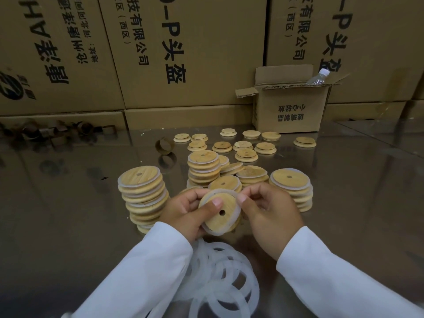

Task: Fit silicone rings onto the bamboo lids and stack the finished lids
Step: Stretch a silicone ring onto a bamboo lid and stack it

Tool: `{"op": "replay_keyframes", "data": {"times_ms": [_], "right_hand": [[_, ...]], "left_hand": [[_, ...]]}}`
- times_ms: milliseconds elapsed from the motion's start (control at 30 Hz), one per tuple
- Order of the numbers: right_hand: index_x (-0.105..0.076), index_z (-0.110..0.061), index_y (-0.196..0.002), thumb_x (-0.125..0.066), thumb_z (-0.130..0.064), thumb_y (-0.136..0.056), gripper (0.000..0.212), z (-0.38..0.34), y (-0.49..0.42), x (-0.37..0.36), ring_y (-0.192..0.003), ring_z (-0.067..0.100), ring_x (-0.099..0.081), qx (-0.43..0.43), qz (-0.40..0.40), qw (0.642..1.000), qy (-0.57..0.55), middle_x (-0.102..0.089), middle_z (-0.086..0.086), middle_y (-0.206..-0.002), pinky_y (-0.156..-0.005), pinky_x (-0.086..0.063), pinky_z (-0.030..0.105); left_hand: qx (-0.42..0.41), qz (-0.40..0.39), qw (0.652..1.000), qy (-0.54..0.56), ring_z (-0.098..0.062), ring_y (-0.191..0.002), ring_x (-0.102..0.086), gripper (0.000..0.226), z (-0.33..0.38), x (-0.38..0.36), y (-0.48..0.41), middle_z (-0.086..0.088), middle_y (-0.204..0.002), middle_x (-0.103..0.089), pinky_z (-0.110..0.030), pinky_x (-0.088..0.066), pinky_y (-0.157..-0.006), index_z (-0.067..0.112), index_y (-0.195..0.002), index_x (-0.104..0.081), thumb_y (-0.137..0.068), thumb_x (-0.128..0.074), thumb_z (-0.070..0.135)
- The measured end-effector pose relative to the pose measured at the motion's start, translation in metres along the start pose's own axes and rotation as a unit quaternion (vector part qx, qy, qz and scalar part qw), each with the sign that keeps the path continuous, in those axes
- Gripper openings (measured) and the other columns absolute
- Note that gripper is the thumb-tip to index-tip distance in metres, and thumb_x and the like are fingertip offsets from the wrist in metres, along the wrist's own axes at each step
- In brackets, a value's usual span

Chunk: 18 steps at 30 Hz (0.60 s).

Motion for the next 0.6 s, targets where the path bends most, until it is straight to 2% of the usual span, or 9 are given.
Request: {"op": "replay_keyframes", "data": {"times_ms": [100,200,300,467,600], "right_hand": [[-0.062,-0.019,-0.076,-0.059,-0.013,-0.087,0.013,-0.002,-0.003,0.002,-0.077,0.015,-0.063,-0.038,-0.005,0.999,-0.03,-0.067,0.0,-0.077,-0.08,-0.054,0.036],[-0.062,-0.021,-0.075,-0.059,-0.014,-0.088,0.015,-0.004,-0.003,0.003,-0.077,0.013,-0.063,-0.035,-0.016,0.999,-0.024,-0.067,-0.003,-0.077,-0.079,-0.055,0.037],[-0.062,-0.022,-0.075,-0.06,-0.015,-0.087,0.014,-0.005,-0.002,0.004,-0.073,0.009,-0.062,-0.024,-0.028,0.999,-0.004,-0.066,-0.005,-0.076,-0.075,-0.054,0.032],[-0.06,-0.026,-0.076,-0.063,-0.021,-0.084,0.01,-0.004,0.005,-0.001,-0.067,0.001,-0.06,0.004,-0.006,1.0,-0.004,-0.065,-0.011,-0.073,-0.059,-0.045,0.012],[-0.059,-0.029,-0.073,-0.065,-0.023,-0.083,0.013,-0.002,0.008,-0.004,-0.073,-0.009,-0.058,0.036,0.023,0.999,0.019,-0.064,-0.015,-0.074,-0.055,-0.044,0.006]], "left_hand": [[-0.001,-0.006,1.0,0.028,-0.016,-0.069,-0.069,0.031,0.002,-0.002,0.0,-0.007,-0.076,-0.072,-0.026,-0.054,-0.053,0.006,-0.09,-0.065,-0.061,-0.063,0.017],[0.002,-0.001,0.998,0.064,-0.015,-0.067,-0.069,0.029,0.001,-0.004,-0.001,-0.006,-0.074,-0.072,-0.026,-0.055,-0.053,0.004,-0.089,-0.064,-0.062,-0.06,0.014],[0.001,0.007,0.998,0.068,-0.015,-0.066,-0.068,0.026,0.001,-0.004,0.0,-0.005,-0.072,-0.072,-0.026,-0.056,-0.055,0.004,-0.088,-0.063,-0.064,-0.06,0.012],[-0.012,0.032,0.996,0.086,-0.014,-0.064,-0.068,0.012,0.002,-0.005,-0.002,-0.004,-0.069,-0.071,-0.026,-0.057,-0.056,0.004,-0.086,-0.062,-0.076,-0.057,0.001],[-0.006,0.042,0.992,0.117,-0.015,-0.062,-0.068,0.02,0.002,-0.006,-0.002,-0.007,-0.067,-0.071,-0.027,-0.057,-0.055,0.002,-0.084,-0.062,-0.064,-0.061,0.005]]}}
Point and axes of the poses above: each hand's wrist, its own y-axis away from the middle knuckle, its own x-axis out of the back of the hand, z = x × y, the point moved 2 cm from there along -y, towards the middle knuckle
